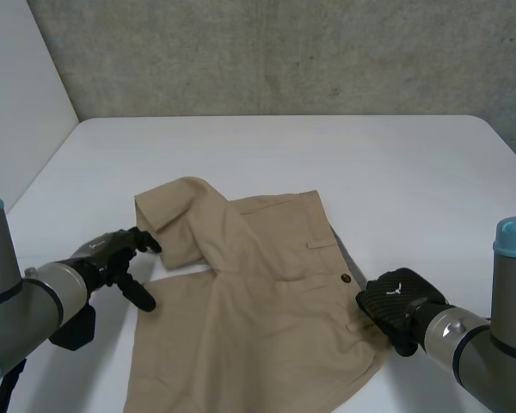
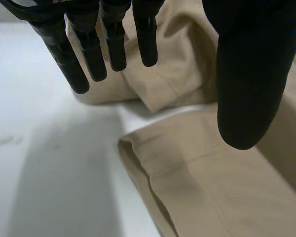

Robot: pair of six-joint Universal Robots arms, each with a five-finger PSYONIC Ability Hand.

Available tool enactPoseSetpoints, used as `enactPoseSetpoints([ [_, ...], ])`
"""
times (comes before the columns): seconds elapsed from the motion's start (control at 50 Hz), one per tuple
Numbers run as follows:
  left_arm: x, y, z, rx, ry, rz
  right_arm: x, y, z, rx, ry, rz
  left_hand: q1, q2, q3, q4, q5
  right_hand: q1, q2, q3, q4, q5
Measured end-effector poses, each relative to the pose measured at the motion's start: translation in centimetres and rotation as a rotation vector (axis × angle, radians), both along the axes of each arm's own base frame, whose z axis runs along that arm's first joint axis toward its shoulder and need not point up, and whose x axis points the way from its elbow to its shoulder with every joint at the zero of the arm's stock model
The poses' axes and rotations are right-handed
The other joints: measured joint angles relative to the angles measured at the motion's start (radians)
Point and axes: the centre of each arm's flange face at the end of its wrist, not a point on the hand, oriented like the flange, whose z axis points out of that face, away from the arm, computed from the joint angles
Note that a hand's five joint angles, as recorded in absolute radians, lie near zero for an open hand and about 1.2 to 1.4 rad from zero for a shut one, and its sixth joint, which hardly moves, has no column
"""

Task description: Fold the shorts.

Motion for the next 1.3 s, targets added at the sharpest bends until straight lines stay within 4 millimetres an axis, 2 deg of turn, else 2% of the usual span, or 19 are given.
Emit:
enactPoseSetpoints([
  [0.1, -0.5, -1.2, -0.4, -0.057, 0.005, -0.006, 0.0, -0.1, 0.0, 0.004, -0.012, -0.010, 0.000, 0.000, 0.000, 0.000, 0.000, 0.000, 0.000, 0.000, 0.000, 0.000],
  [0.24, -1.3, -3.5, -1.8, -0.078, -0.001, -0.008, 0.0, 0.0, -0.1, 0.009, -0.013, -0.013, 0.014, 0.017, 0.019, 0.016, 0.016, 0.000, 0.000, 0.000, 0.000, 0.000],
  [0.26, -1.5, -4.4, -2.4, -0.080, -0.005, -0.005, 0.0, 0.0, -0.1, 0.009, -0.013, -0.013, 0.014, 0.017, 0.019, 0.016, 0.016, 0.000, 0.000, 0.000, 0.000, 0.000],
  [0.3, -1.6, -5.1, -2.8, -0.082, -0.009, -0.001, 0.0, 0.0, -0.1, 0.010, -0.013, -0.012, 0.117, 0.103, 0.104, 0.107, 0.106, 0.000, 0.000, 0.000, 0.000, 0.000],
  [0.44, -2.3, -6.8, -3.5, -0.094, -0.017, -0.006, 0.0, 0.1, -0.1, 0.011, -0.012, -0.011, 0.232, 0.226, 0.226, 0.227, 0.222, 0.000, 0.000, 0.000, 0.000, 0.000],
  [0.56, -3.5, -7.3, -3.8, -0.104, -0.018, -0.036, 0.0, 0.1, -0.2, 0.012, -0.011, -0.011, 0.261, 0.257, 0.258, 0.258, 0.251, 0.000, 0.000, 0.000, 0.000, 0.000],
  [0.72, -4.9, -6.8, -4.2, -0.102, -0.017, -0.079, 0.0, 0.0, -0.2, 0.012, -0.011, -0.012, 0.292, 0.287, 0.286, 0.285, 0.279, 0.000, 0.000, 0.000, 0.000, 0.000],
  [0.78, -5.2, -6.7, -4.4, -0.100, -0.017, -0.085, 0.0, 0.0, -0.2, 0.012, -0.011, -0.012, 0.421, 0.417, 0.405, 0.403, 0.397, 0.000, 0.000, 0.000, 0.000, 0.000],
  [0.8, -5.2, -6.7, -4.5, -0.098, -0.018, -0.086, 0.0, 0.0, -0.2, 0.011, -0.011, -0.012, 0.605, 0.598, 0.595, 0.579, 0.572, 0.000, 0.000, 0.000, 0.000, 0.000],
  [0.82, -5.3, -6.8, -4.6, -0.098, -0.019, -0.086, 0.0, 0.0, -0.2, 0.011, -0.011, -0.012, 0.605, 0.598, 0.595, 0.579, 0.572, 0.000, 0.000, 0.000, 0.000, 0.000],
  [0.84, -5.3, -6.8, -4.7, -0.097, -0.020, -0.086, 0.0, 0.0, -0.2, 0.011, -0.011, -0.012, 0.732, 0.720, 0.713, 0.715, 0.707, 0.000, 0.000, 0.000, 0.000, 0.000],
  [0.86, -5.3, -6.9, -4.7, -0.098, -0.021, -0.084, 0.0, 0.0, -0.2, 0.011, -0.011, -0.012, 0.742, 0.774, 0.762, 0.767, 0.748, 0.000, 0.000, 0.000, 0.000, 0.000],
  [0.98, -4.7, -7.6, -3.6, -0.153, -0.080, -0.040, 0.0, 0.0, -0.1, 0.010, -0.011, -0.012, 0.742, 0.795, 0.787, 0.793, 0.749, 0.000, 0.000, 0.000, 0.000, 0.000],
  [1.1, -3.0, -7.8, 0.1, -0.241, -0.186, -0.005, 0.0, 0.0, -0.1, 0.009, -0.011, -0.013, 0.742, 0.795, 0.789, 0.793, 0.749, 0.000, 0.000, 0.000, 0.000, 0.000],
  [1.18, -1.6, -7.4, 1.4, -0.246, -0.255, -0.001, 0.0, 0.1, -0.1, 0.009, -0.012, -0.012, 0.742, 0.797, 0.792, 0.793, 0.749, 0.000, 0.000, 0.000, 0.000, 0.000],
  [1.3, -0.3, -6.2, 1.2, -0.195, -0.358, -0.035, 0.2, 0.3, -0.1, 0.009, -0.013, -0.004, 0.742, 0.797, 0.792, 0.794, 0.749, 0.000, 0.000, 0.000, 0.000, 0.000],
])
